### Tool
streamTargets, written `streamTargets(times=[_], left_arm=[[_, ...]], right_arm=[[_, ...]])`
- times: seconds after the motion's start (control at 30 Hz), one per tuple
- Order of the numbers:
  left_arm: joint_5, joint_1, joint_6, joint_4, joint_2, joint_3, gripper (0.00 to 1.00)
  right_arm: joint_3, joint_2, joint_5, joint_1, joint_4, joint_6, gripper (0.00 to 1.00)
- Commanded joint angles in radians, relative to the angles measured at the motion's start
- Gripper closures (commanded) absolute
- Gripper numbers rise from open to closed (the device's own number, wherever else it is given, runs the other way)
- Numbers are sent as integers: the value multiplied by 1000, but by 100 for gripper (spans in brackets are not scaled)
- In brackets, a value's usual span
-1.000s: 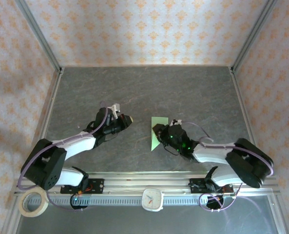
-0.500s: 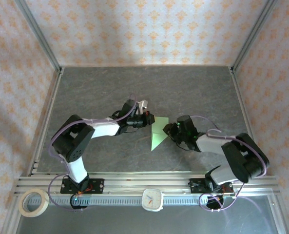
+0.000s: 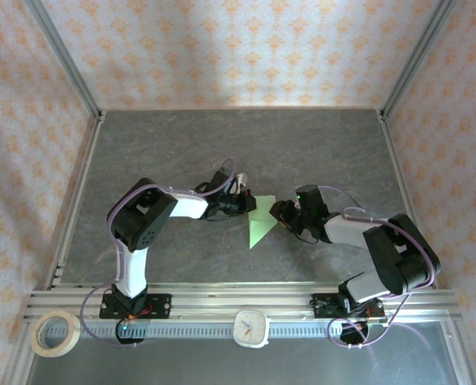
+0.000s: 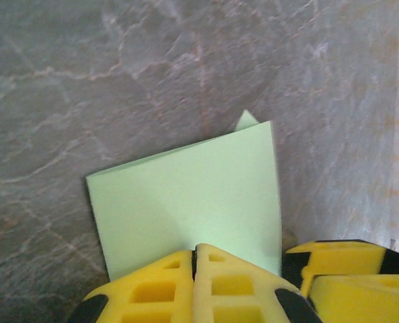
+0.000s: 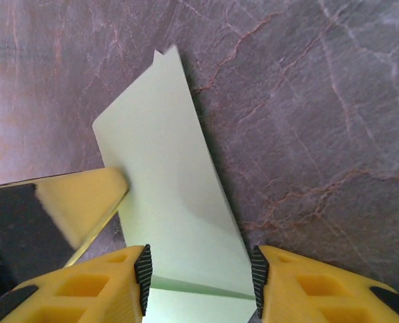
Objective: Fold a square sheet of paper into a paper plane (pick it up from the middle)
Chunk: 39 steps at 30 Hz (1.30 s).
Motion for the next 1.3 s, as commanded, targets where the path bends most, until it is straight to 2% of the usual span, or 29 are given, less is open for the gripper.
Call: streamTargets(times=[0.0, 0.13, 0.33, 0.57, 0.63, 0.73, 0.97, 1.27], left_arm=[[10, 5, 22, 0, 13, -28, 99], [20, 15, 11, 46, 16, -72, 99], [50, 22, 2, 100, 20, -110, 99], [64, 21, 36, 84, 28, -100, 99], [70, 21, 39, 84, 33, -99, 99], [70, 22, 47, 80, 33, -99, 99], [80, 22, 59, 78, 33, -98, 99], [85, 22, 61, 80, 30, -92, 99]], right_arm=[[30, 10, -6, -17, -69, -50, 52], [34, 2, -28, -23, -62, -49, 51], [35, 35, -126, -24, -1, -38, 52], [63, 62, -185, -48, 31, -62, 62], [81, 71, -200, -58, 17, -81, 65], [103, 85, -207, -73, -4, -109, 65], [165, 160, -319, -112, -35, -197, 65], [285, 258, -389, -123, -174, -341, 69]])
